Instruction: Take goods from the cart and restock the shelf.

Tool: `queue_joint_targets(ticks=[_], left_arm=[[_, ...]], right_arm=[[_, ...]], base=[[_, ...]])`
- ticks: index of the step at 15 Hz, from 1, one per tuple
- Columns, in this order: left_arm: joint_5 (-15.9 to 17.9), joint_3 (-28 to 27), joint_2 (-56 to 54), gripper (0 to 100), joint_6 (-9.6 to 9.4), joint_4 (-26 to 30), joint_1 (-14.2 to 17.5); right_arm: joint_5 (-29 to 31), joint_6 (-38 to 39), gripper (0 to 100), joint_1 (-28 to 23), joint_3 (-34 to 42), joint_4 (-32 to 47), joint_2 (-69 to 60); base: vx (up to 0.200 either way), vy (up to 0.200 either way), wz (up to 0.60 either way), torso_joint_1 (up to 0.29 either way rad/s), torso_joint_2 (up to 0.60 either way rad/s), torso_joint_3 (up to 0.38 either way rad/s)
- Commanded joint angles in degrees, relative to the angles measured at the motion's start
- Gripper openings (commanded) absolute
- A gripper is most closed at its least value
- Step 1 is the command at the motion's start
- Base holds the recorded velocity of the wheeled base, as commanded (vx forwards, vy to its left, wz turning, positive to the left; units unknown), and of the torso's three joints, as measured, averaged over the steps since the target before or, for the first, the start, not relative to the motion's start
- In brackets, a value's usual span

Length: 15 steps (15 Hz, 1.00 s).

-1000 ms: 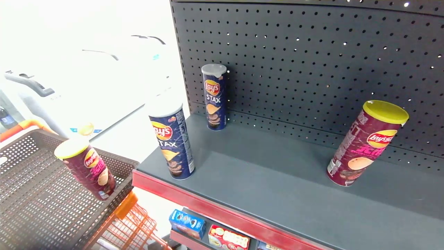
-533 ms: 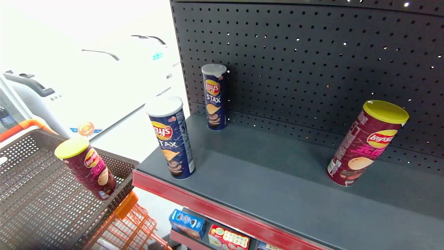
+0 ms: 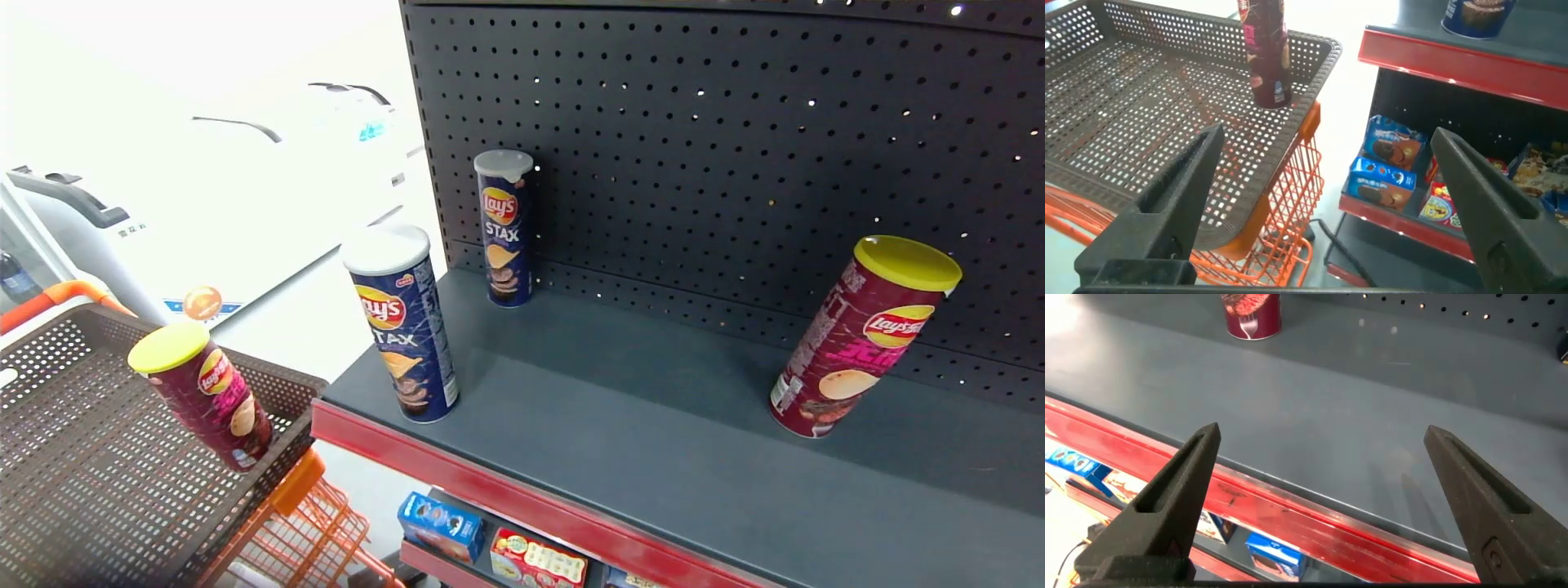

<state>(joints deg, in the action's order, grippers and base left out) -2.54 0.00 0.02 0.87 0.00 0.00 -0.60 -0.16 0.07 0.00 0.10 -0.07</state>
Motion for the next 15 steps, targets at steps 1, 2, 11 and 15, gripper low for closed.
queue_joint_targets(ticks=[1, 2, 11, 15], left_arm=[[-0.01, 0.0, -0.02, 100, 0.01, 0.0, 0.0], [-0.01, 0.0, -0.02, 100, 0.01, 0.0, 0.0], [0.78, -6.06, 2.79, 100, -2.45, 1.67, -0.62], [0.78, -12.92, 11.31, 100, -2.45, 1.76, -2.55]], right_arm=[[-0.02, -0.02, 100, 0.01, 0.0, -0.01, 0.07], [-0.02, -0.02, 100, 0.01, 0.0, -0.01, 0.07], [-0.02, -0.02, 100, 0.01, 0.0, -0.01, 0.07], [-0.02, -0.02, 100, 0.01, 0.0, -0.01, 0.07]], base=[[0.0, 0.0, 0.0, 0.0, 0.0, 0.0], [0.0, 0.0, 0.0, 0.0, 0.0, 0.0], [0.0, 0.0, 0.0, 0.0, 0.0, 0.0], [0.0, 0.0, 0.0, 0.0, 0.0, 0.0]])
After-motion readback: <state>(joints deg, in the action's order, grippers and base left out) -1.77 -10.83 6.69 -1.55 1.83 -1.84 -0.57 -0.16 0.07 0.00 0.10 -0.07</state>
